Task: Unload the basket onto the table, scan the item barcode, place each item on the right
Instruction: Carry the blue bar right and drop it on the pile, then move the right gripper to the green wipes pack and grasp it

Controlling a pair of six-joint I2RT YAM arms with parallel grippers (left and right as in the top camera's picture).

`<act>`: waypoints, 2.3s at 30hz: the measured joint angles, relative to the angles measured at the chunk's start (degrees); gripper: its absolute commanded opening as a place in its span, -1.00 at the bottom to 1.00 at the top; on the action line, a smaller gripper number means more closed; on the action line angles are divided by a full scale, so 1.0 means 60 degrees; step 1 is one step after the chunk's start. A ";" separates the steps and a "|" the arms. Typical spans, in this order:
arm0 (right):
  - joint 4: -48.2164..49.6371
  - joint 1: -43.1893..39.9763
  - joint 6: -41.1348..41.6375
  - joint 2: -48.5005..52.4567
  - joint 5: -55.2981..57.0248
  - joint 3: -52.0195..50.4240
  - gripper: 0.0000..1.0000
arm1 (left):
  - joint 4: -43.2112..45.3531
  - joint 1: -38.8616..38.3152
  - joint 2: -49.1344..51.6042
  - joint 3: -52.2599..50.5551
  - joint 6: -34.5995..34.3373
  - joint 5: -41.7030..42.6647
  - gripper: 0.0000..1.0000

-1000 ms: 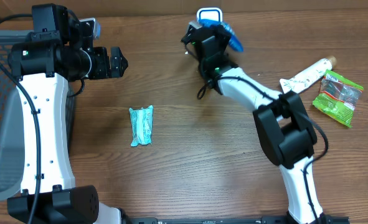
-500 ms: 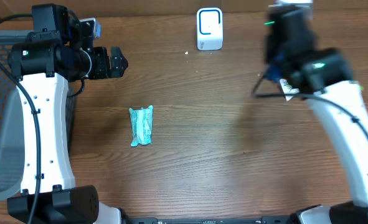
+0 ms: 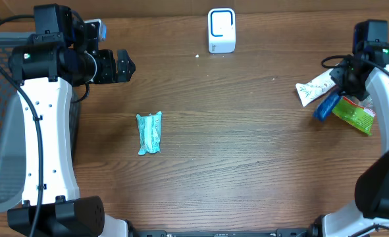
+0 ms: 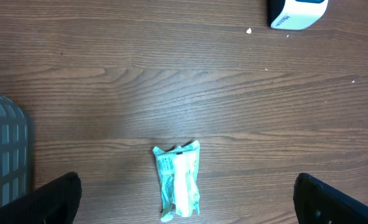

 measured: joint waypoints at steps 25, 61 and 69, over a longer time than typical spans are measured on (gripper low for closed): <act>0.1355 0.4014 -0.2120 0.0219 -0.6346 0.0874 0.65 | -0.0004 0.0000 -0.0004 0.0000 0.0000 0.0000 0.99; 0.5967 0.9949 -0.1009 0.4080 -0.2998 0.0131 0.19 | -0.0004 0.0000 -0.0004 0.0000 0.0000 0.0000 1.00; 0.3989 0.9468 0.0601 0.3971 -0.2601 0.0506 0.19 | -0.0004 0.0000 -0.0004 0.0000 0.0000 0.0000 1.00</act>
